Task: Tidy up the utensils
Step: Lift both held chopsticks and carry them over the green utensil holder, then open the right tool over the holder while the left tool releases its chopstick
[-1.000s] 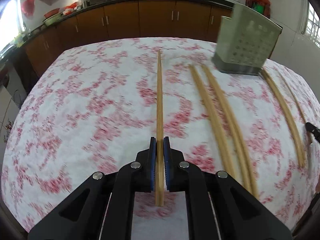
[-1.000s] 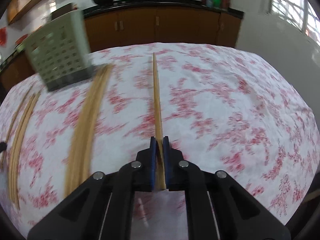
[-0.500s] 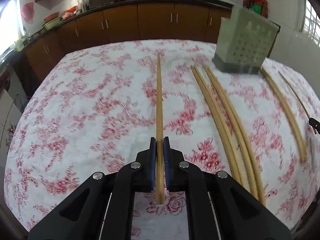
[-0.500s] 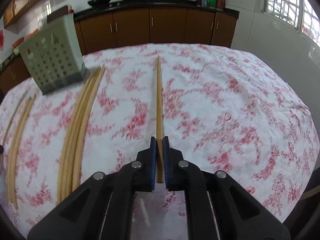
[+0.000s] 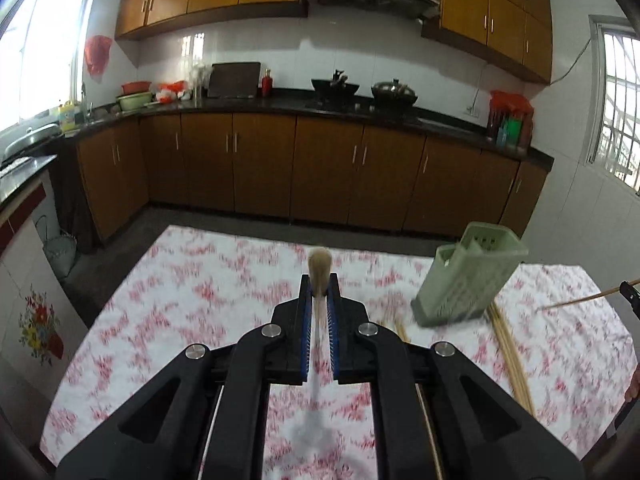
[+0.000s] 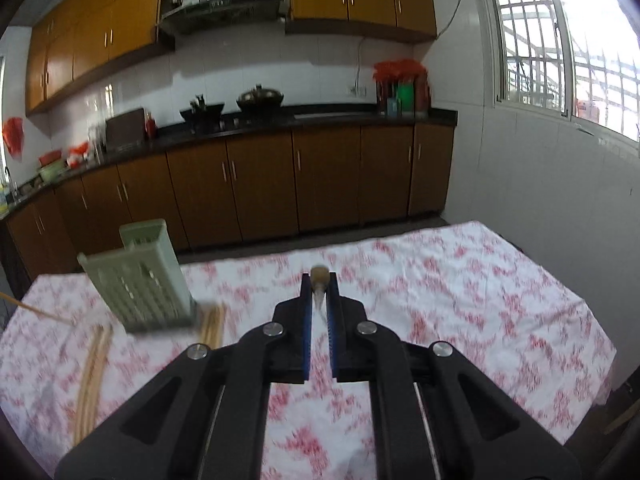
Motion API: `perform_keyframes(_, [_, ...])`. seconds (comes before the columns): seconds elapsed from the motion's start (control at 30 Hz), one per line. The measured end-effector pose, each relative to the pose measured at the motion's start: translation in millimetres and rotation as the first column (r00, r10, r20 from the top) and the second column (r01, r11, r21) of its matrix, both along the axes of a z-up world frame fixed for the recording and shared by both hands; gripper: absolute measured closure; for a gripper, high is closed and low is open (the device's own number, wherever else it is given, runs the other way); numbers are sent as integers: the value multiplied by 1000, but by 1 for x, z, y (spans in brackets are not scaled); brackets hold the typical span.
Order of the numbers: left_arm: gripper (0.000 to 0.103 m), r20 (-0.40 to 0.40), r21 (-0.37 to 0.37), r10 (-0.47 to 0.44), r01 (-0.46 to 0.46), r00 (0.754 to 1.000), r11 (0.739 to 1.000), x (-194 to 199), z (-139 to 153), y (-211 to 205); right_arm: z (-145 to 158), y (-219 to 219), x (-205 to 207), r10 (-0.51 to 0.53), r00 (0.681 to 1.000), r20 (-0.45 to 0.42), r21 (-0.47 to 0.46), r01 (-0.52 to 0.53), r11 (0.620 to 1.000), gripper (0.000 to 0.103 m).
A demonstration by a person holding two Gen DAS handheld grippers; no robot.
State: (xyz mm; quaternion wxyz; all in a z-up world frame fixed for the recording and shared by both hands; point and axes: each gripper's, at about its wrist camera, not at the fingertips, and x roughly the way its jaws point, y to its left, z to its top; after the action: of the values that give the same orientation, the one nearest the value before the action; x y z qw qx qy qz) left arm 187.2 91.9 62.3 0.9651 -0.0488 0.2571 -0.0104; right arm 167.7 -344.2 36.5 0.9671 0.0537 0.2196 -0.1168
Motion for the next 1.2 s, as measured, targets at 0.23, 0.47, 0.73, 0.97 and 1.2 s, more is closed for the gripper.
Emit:
perform_keyframes(0.23, [95, 31, 20, -5, 4, 1000, 1000, 6, 14, -1, 25, 4, 9, 27, 998, 50, -4, -27, 1000, 95])
perform_keyframes(0.47, [95, 102, 8, -24, 23, 995, 1000, 13, 46, -15, 81, 20, 11, 92, 979, 183, 4, -95, 996, 95])
perform_keyframes(0.73, [95, 311, -56, -97, 121, 945, 991, 13, 116, -59, 143, 49, 14, 212, 904, 372, 57, -250, 967, 95])
perform_keyframes(0.97, [95, 370, -54, -148, 180, 917, 982, 31, 109, -104, 126, 82, 40, 272, 885, 378, 8, -297, 955, 95])
perform_keyframes(1.2, [95, 253, -102, -185, 216, 950, 971, 56, 59, -119, 89, 89, 69, 300, 916, 266, 49, -323, 945, 94])
